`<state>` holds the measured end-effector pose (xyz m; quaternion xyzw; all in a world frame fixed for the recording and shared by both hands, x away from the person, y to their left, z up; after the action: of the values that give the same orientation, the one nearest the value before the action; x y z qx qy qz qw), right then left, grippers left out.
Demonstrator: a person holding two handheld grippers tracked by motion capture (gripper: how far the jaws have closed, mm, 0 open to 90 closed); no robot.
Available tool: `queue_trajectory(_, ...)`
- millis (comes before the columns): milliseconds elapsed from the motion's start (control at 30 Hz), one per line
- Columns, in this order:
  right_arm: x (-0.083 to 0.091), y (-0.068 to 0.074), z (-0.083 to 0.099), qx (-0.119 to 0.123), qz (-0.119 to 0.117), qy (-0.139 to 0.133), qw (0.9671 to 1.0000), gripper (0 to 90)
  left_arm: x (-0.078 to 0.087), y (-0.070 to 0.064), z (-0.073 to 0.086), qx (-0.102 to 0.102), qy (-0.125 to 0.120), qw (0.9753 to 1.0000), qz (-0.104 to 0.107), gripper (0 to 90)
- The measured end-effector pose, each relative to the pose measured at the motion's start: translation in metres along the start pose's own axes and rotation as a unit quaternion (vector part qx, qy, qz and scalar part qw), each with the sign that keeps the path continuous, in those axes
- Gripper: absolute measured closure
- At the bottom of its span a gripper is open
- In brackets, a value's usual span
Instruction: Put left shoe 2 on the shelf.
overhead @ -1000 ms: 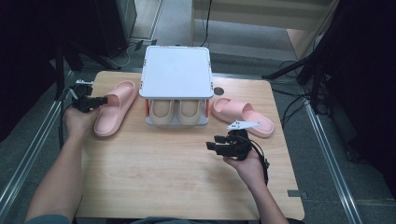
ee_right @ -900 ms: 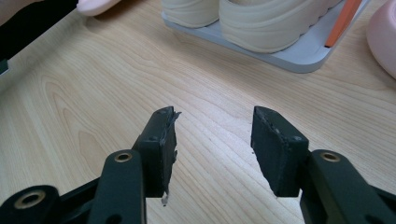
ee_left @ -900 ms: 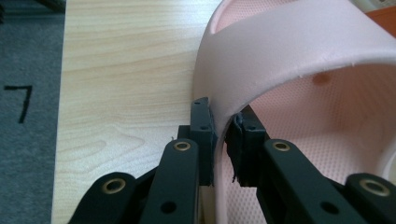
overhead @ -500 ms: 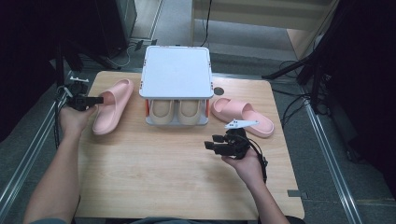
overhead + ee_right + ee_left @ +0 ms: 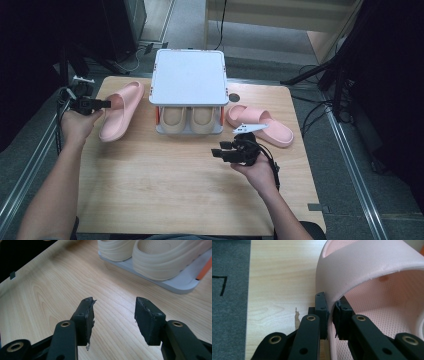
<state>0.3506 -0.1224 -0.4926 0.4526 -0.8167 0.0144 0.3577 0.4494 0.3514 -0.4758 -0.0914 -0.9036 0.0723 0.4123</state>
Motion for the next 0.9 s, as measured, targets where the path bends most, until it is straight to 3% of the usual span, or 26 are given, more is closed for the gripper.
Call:
queue_trajectory(300,-0.01,0.004,-0.008,0.01,-0.016,0.005,0.9998,50.4,0.029,-0.015,-0.031,0.002,-0.014,0.9999,0.0,82.6)
queue_trajectory(567,-0.011,0.004,-0.01,0.01,-0.019,0.006,0.9998,50.4,0.047,-0.032,-0.062,-0.01,-0.02,0.9997,-0.011,82.5)
queue_trajectory(700,-0.011,0.004,-0.01,0.013,-0.018,0.004,0.9998,50.4,0.058,-0.051,-0.087,-0.027,-0.033,0.999,-0.014,82.4)
queue_trajectory(900,-0.011,0.003,-0.009,0.013,-0.016,0.006,0.9998,50.4,0.065,-0.079,-0.113,-0.043,-0.043,0.9981,-0.011,81.9)
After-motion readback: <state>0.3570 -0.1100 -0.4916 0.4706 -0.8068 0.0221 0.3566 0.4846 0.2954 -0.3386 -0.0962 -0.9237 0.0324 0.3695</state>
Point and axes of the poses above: each handheld gripper's, and its own axes: x roughly backward along the jaws, z roughly out of its underside, y roughly to its left, the point moved 3 cm from there along -x, roughly forward along the jaws, and after that the axes turned 1 degree about -y, right-handed, at the moved point
